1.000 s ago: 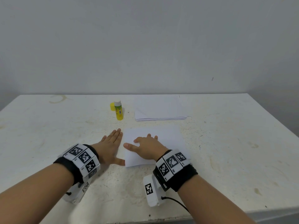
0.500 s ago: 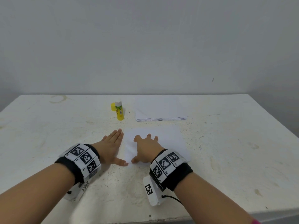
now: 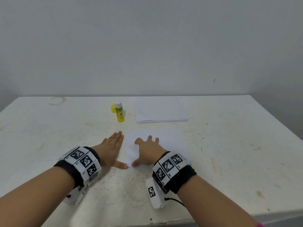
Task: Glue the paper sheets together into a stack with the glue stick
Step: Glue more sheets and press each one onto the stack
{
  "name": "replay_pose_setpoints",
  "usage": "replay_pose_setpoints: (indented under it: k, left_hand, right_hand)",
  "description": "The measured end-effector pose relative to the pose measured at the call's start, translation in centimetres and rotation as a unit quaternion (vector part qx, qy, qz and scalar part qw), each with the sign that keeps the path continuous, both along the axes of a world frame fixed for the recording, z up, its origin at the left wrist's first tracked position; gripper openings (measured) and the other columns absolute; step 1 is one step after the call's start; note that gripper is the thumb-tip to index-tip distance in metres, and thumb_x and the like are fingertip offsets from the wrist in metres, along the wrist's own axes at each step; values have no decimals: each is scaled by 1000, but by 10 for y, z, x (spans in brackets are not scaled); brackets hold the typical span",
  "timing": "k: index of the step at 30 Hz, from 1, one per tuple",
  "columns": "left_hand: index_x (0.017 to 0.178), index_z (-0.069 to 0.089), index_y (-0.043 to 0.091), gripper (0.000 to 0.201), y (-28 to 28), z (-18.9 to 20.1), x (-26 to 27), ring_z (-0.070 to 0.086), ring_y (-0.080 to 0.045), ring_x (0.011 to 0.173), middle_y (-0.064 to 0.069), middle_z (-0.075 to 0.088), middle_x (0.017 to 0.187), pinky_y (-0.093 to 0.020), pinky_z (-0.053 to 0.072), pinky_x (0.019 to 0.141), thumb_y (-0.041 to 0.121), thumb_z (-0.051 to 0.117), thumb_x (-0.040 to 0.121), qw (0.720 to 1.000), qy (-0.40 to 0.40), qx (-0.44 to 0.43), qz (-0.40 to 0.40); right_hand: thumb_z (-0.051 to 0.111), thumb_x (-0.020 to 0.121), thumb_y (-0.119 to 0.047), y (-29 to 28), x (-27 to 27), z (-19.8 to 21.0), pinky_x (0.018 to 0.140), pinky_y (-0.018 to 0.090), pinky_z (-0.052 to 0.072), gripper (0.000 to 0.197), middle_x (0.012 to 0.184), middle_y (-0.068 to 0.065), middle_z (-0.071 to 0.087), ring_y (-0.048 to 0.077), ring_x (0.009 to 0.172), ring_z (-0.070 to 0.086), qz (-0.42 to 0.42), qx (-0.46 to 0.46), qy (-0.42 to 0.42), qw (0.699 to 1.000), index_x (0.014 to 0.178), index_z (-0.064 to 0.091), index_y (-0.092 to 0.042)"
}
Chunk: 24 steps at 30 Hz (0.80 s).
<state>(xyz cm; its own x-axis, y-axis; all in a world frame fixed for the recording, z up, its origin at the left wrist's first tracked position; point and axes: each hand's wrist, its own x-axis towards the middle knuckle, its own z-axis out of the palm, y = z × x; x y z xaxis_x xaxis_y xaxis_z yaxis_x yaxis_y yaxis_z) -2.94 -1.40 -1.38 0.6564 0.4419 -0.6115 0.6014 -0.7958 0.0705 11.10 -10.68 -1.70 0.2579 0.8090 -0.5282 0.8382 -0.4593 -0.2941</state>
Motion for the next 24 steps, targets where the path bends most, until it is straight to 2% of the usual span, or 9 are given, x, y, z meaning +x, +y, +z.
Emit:
replay_pose_setpoints:
  k: [8,24]
  left_hand:
    - [145,-25,0,170,-1,1,0,-23,-26,144,-14,-33,153,-45,-1,120,104,-6,11,1000,1,1,2]
    - [145,-26,0,168,1,-2,1,-24,-26,144,-14,-34,152,-46,-1,119,105,-3,15,1000,0,-5,4]
  right_hand:
    - [73,78,-47,-1,0,2,107,67,23,90,158,17,-2,44,143,-8,1,-7,2,1000,147,19,-30]
    - [72,81,-42,-1,-1,5,108,66,21,87,159,16,-4,41,145,-7,13,-1,0,1000,148,19,-29]
